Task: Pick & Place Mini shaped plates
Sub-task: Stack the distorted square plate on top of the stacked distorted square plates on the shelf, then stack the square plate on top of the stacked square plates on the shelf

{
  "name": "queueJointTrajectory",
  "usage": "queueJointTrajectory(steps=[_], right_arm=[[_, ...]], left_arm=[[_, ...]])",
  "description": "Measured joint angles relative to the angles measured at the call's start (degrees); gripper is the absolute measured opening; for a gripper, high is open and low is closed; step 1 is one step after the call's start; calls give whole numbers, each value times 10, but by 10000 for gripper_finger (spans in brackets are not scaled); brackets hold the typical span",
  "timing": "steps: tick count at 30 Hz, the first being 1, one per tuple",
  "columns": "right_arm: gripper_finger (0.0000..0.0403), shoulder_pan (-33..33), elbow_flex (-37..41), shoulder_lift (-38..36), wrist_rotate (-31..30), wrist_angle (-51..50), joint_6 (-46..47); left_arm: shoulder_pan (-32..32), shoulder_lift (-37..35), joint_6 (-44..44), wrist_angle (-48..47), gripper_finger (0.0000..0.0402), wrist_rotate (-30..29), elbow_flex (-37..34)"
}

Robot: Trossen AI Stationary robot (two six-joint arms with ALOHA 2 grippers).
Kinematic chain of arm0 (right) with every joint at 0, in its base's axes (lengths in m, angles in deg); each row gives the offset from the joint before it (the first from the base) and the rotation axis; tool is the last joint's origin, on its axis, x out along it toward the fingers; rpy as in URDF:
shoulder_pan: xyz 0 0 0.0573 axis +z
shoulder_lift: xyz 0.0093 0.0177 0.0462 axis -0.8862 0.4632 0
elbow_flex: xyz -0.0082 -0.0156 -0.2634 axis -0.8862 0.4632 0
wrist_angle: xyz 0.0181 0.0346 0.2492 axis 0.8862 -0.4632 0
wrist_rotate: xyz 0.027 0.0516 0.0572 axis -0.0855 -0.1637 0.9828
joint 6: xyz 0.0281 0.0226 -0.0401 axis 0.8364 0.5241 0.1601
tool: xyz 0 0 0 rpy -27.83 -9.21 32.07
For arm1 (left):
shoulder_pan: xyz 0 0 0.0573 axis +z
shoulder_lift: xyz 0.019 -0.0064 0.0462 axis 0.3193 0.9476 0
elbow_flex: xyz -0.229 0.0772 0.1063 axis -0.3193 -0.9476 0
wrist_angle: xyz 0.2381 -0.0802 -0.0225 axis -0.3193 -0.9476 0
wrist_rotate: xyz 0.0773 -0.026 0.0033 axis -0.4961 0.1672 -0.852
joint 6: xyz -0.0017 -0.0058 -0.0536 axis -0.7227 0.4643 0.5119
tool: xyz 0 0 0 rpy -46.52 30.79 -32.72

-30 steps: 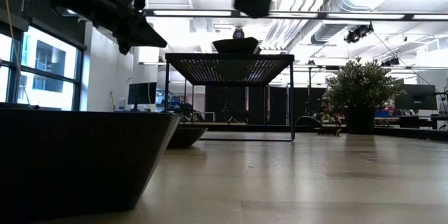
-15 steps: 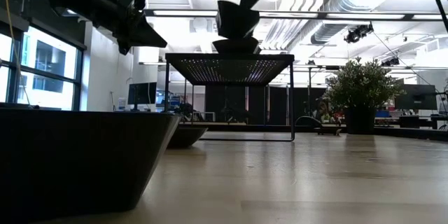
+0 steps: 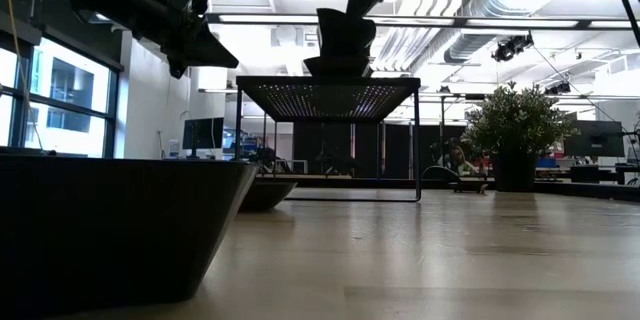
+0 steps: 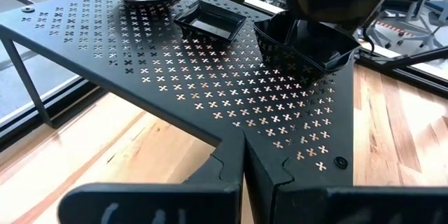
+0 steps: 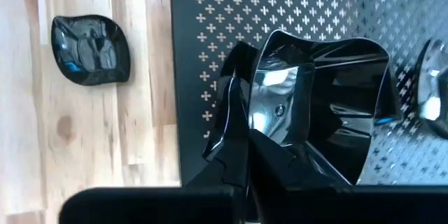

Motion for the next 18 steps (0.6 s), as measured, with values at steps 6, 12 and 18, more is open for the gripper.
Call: queueJointTrajectory(steps=[6,12,18], right_arm=[[12,-11,0,0,32,0,45],[25,-18,0,0,44,2,53],[44,-19,0,0,44,32,59]], left_arm=[[0,0,0,0,0,0,0],[0,0,0,0,0,0,0],[0,0,0,0,0,0,0]])
